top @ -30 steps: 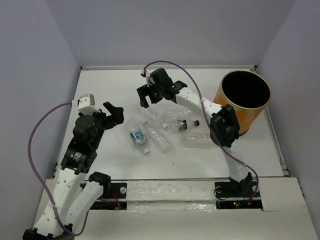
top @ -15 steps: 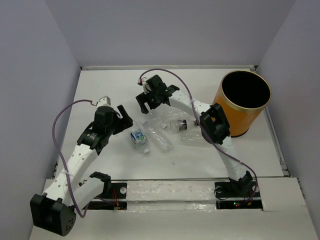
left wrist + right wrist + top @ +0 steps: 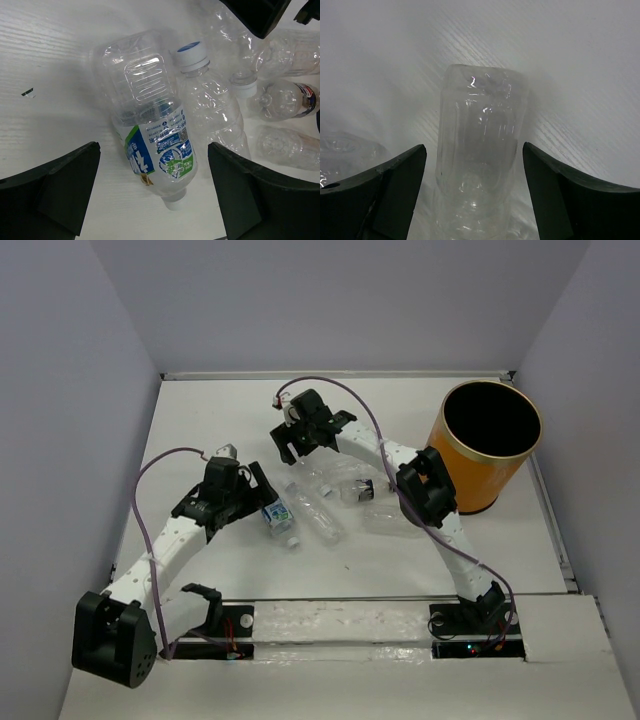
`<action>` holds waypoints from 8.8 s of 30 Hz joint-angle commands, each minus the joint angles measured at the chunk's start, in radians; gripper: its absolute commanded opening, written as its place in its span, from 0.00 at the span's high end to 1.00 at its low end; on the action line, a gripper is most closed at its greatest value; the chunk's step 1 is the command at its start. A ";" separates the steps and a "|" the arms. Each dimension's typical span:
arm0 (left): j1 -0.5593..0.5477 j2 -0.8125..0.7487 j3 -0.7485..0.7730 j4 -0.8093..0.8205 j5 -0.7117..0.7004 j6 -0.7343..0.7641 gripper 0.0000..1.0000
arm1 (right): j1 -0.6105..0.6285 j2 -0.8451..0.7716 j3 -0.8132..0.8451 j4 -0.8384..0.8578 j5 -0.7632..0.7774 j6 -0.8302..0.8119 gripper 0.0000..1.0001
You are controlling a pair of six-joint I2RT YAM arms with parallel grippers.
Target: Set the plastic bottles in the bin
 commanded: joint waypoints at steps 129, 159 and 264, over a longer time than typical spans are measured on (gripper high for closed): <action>-0.693 1.298 1.797 0.825 -0.356 0.364 0.02 | -0.346 -2.096 -1.861 0.360 -0.607 0.575 0.65; -0.432 0.060 0.243 -0.033 -0.438 -0.178 0.01 | -0.094 -1.381 -1.459 0.367 -0.022 0.325 0.04; -0.570 -0.052 -0.128 0.445 -0.391 -0.043 0.40 | -0.014 -1.449 -1.097 -0.291 0.367 0.819 0.74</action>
